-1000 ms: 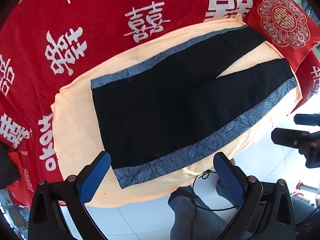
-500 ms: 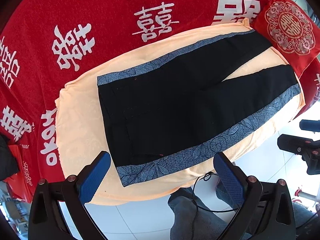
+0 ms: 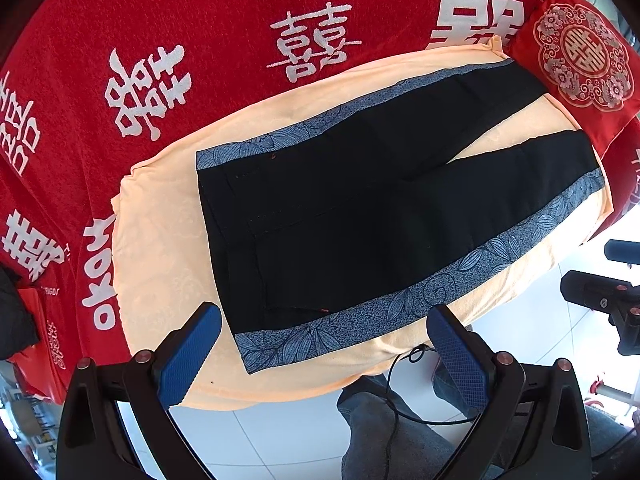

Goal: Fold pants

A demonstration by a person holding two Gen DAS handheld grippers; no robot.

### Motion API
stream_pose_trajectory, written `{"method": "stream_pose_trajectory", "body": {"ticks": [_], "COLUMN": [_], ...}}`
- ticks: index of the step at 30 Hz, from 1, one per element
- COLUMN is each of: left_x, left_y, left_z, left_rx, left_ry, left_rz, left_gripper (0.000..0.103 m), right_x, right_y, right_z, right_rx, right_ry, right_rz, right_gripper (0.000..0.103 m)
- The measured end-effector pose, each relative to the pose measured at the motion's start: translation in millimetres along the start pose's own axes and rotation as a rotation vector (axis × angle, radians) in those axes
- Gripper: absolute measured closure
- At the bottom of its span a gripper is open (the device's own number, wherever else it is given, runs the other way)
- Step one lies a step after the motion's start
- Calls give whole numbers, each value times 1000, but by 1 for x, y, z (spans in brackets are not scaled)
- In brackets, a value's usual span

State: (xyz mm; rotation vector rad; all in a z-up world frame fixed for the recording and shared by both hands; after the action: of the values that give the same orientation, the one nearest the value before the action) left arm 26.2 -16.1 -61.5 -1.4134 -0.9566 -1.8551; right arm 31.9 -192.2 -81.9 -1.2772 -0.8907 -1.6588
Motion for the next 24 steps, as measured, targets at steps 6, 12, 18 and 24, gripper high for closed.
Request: {"method": "stream_pose_trajectory", "body": {"ticks": [6, 12, 18, 24], "left_x": [-3, -4, -4, -4], "left_y": [0, -1, -2, -6], "left_z": [2, 3, 3, 4], "left_rx": [4, 13, 16, 26], "left_ry": [22, 23, 27, 40], "left_rz": [10, 13, 16, 22], "left_gripper": [0, 0, 0, 0], "right_x": [0, -1, -1, 0], "right_y": [0, 1, 3, 3], "right_z": [0, 0, 0, 0], "right_rx": [0, -1, 3, 2], "right_ry": [0, 2, 8, 24], "right_rz": [0, 2, 4, -2], "right_gripper": [0, 0, 0, 0]}}
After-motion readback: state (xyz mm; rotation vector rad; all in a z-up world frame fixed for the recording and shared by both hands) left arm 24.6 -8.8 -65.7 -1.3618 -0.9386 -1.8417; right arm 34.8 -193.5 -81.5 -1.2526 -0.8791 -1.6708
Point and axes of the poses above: each gripper's, at about its wrist camera, not at the fingertips, and x roughly against the way its jaws point, z to its left, y to its top, the point moved 8 cm from there along -x, roughly the way its jaws point, and after that the axes turned 3 degrees about y, right-handed, at the moved point
